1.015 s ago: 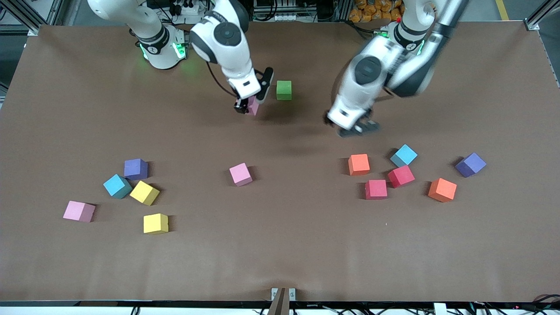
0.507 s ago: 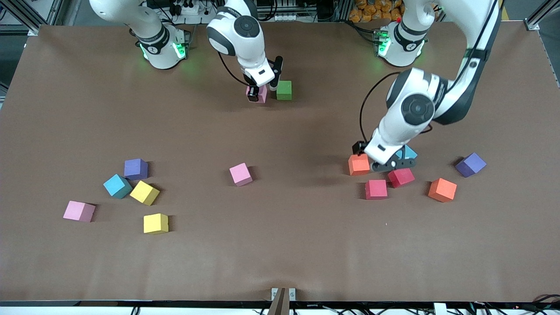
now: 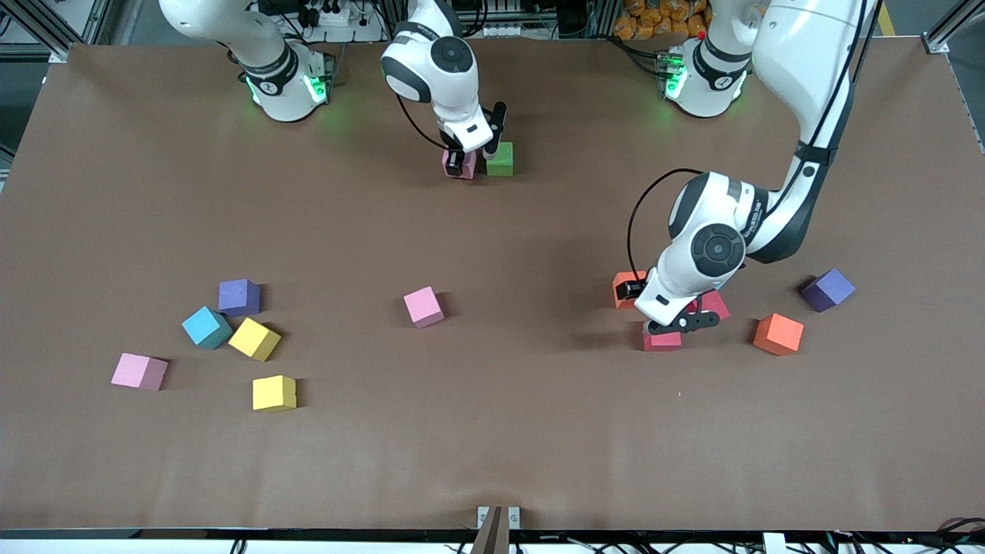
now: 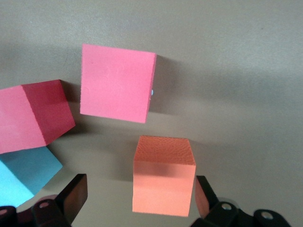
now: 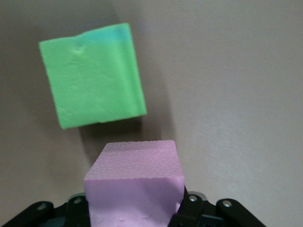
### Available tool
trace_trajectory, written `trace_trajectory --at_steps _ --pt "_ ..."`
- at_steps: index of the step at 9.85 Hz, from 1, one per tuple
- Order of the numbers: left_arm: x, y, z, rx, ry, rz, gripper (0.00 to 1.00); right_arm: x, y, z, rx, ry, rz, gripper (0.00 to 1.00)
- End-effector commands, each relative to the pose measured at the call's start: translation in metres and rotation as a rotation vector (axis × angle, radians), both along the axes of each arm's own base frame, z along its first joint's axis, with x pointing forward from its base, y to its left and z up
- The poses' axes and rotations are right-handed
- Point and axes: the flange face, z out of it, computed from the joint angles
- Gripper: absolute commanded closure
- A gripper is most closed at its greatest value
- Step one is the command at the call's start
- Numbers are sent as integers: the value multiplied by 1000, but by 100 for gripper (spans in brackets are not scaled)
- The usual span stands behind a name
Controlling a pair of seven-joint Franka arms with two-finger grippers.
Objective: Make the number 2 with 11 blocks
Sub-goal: 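Lower the pink cube beside the green cube and open the right gripper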
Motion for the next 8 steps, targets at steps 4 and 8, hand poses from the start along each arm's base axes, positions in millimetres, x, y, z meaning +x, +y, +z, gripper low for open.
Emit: trace_trajectory --at_steps 4,8 --pt "1 -8 -10 23 -1 6 0 -19 14 -26 12 -24 11 91" --pt "-1 -10 -16 19 -6 5 0 -15 24 -24 28 -30 12 93"
